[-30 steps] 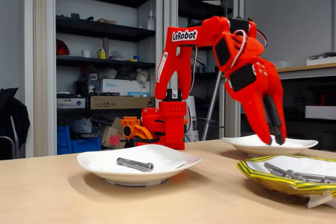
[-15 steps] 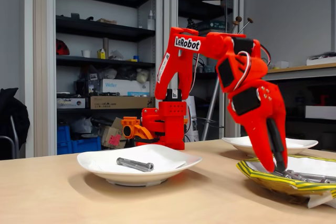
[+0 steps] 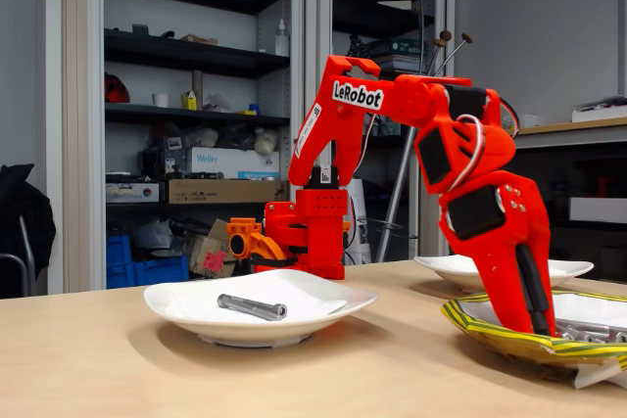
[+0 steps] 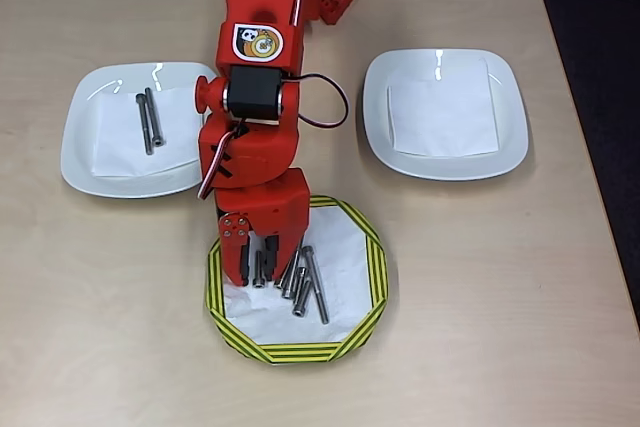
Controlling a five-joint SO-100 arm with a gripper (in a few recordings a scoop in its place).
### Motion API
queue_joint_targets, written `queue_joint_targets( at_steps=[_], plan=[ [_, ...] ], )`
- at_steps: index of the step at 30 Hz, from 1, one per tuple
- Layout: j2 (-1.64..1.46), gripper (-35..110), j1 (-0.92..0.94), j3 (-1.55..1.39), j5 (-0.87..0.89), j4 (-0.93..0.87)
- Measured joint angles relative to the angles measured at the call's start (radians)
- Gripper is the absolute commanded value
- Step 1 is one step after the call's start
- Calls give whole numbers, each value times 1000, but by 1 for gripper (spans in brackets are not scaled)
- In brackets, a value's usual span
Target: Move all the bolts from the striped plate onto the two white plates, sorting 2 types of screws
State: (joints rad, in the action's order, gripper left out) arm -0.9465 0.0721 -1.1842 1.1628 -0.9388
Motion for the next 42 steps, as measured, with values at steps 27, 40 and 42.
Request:
queue_joint_targets(
  at_steps=[27,40,42],
  plan=[
    [-26,0,-75,324,95,-598],
    [-644,0,-508,-414,604,-396],
    [-727,0,-604,-537,698,-334]
  ],
)
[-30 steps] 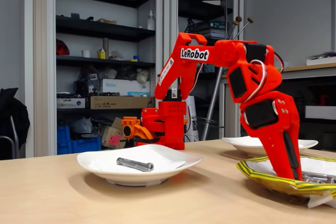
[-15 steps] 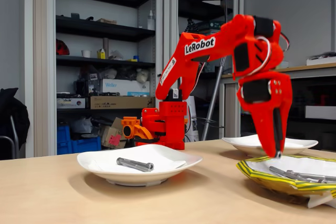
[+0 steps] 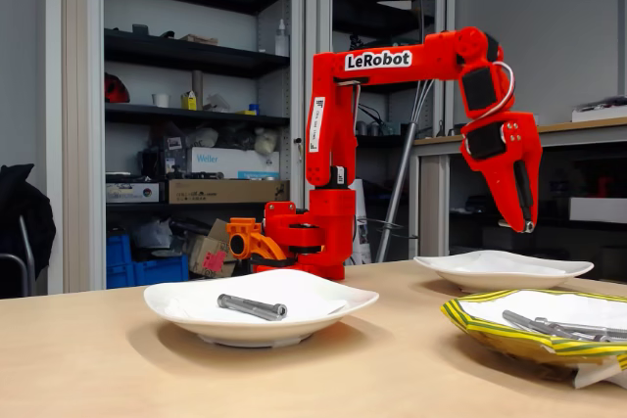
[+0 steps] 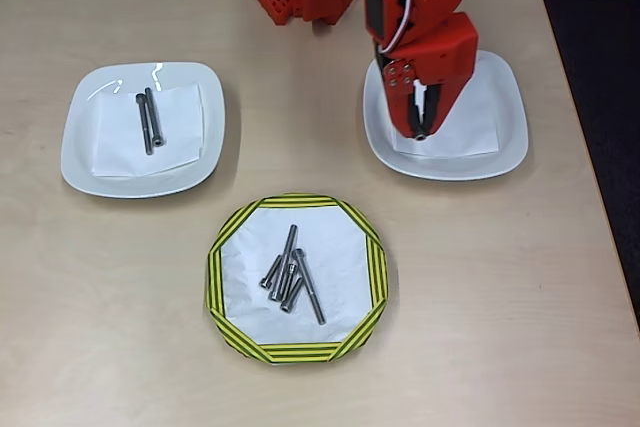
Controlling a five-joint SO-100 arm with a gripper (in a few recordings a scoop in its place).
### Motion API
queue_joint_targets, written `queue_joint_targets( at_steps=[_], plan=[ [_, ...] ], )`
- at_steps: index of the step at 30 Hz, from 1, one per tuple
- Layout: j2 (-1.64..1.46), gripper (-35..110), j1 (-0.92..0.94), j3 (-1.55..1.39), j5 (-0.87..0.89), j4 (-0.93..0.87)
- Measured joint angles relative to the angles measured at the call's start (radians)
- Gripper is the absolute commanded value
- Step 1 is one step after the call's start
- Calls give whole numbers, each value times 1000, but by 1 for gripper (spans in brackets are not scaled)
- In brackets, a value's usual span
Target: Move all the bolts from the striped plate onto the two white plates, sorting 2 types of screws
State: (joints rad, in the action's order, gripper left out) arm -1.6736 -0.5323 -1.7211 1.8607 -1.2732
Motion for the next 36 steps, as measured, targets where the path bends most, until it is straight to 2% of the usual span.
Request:
queue_joint_targets(
  at_steps=[5,7,13,19,29,36],
  plan=[
    [-132,0,-212,-218,225,110],
    [-169,8,-250,-270,284,138],
    [-224,13,-255,-348,278,230],
    [-210,14,-167,-336,155,265],
    [110,13,252,37,-399,379],
    [364,13,376,276,-561,434]
  ],
)
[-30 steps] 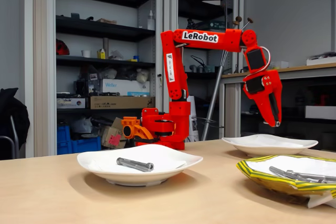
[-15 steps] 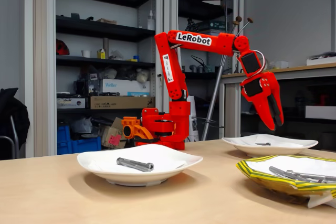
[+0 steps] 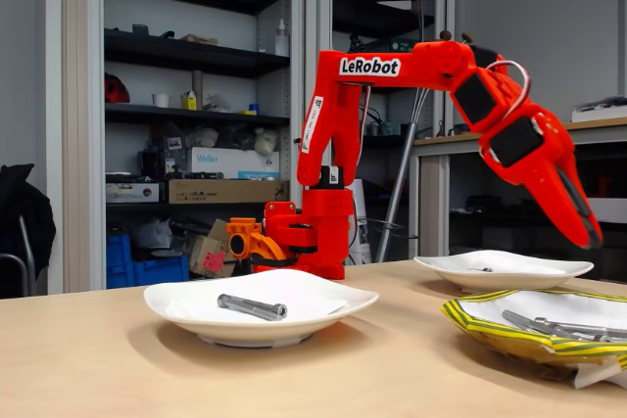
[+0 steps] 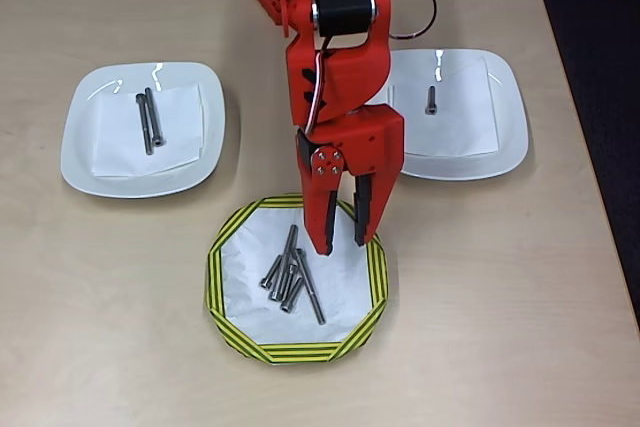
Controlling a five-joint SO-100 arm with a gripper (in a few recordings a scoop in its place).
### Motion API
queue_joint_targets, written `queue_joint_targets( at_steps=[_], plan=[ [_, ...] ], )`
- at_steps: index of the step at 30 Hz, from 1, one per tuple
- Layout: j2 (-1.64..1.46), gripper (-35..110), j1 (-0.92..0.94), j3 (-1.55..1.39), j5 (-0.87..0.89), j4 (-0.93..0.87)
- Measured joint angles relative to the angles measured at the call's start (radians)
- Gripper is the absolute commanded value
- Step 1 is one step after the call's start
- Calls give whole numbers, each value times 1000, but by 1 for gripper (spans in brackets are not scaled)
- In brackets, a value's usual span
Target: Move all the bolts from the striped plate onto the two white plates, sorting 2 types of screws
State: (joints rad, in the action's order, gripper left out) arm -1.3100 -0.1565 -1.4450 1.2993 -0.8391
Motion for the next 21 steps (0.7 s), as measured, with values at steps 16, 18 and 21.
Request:
queue_joint_targets(
  at_steps=[16,18,21],
  plan=[
    [273,11,41,164,-35,57],
    [273,11,43,164,-32,57],
    [273,10,52,161,-35,57]
  ],
)
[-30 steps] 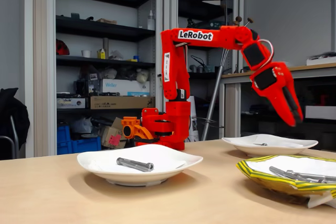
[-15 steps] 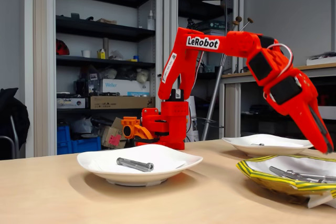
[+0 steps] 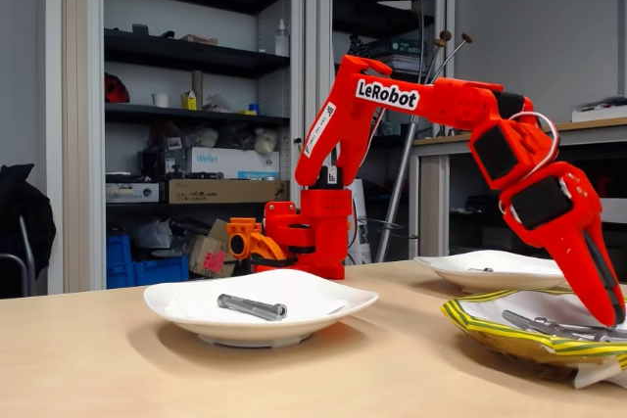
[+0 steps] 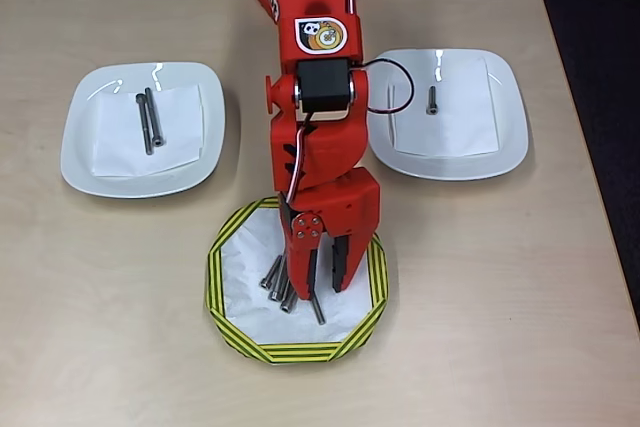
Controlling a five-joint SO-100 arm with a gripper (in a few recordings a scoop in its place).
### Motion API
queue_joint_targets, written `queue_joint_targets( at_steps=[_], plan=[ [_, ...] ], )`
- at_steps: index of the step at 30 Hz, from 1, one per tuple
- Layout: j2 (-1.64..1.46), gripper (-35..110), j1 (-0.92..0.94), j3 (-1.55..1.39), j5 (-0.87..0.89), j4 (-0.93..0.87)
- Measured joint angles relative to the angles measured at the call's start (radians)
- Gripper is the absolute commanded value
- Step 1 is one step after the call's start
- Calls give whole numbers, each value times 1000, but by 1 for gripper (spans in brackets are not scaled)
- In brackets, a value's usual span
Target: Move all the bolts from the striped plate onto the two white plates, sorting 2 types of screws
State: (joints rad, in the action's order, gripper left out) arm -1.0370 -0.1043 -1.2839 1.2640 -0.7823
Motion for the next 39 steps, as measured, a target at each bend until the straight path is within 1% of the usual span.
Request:
queue_joint_targets(
  at_steps=[11,19,23,26,33,36,39],
  plan=[
    [14,9,49,0,-20,-46],
    [49,7,20,5,-12,-46],
    [55,0,2,5,28,-40],
    [55,0,0,-23,49,-40],
    [44,0,0,-34,35,-41],
    [37,0,0,-9,21,-81],
    [31,0,0,44,-6,-178]
  ],
)
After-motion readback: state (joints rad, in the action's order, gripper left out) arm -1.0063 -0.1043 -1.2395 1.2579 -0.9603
